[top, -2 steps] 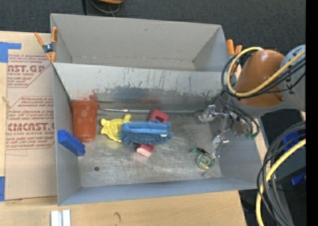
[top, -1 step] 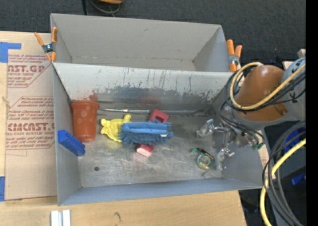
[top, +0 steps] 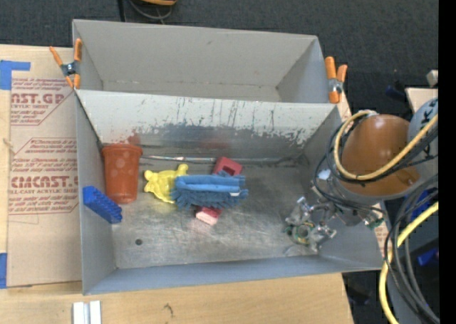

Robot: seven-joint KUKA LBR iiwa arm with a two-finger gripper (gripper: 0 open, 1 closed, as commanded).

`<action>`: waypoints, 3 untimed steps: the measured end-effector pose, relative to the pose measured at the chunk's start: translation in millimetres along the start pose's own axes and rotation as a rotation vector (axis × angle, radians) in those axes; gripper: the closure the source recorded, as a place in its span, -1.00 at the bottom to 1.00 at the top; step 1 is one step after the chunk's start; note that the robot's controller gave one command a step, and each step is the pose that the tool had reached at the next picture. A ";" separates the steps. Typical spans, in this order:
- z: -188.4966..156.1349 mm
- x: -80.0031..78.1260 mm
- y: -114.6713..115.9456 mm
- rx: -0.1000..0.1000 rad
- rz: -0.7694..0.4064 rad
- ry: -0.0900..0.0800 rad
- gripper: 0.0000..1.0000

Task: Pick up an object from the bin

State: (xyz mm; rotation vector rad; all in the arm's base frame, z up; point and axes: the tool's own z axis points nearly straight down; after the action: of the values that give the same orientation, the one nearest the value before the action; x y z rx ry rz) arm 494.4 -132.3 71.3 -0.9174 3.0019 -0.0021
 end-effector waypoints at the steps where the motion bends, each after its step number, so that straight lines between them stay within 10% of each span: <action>1: 0.0 0.0 0.0 0.000 0.000 0.000 1.00; 2: -125.3 -4.0 -0.6 -0.002 -0.147 -0.001 1.00; 3: -125.2 -4.0 -0.5 -0.003 -0.147 -0.001 1.00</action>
Offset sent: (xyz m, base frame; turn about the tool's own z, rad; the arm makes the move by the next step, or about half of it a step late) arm 0.0026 0.0006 0.1256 -0.1479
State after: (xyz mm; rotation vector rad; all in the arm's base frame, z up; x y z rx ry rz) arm 497.7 -130.4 196.5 -1.1353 2.9269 0.0020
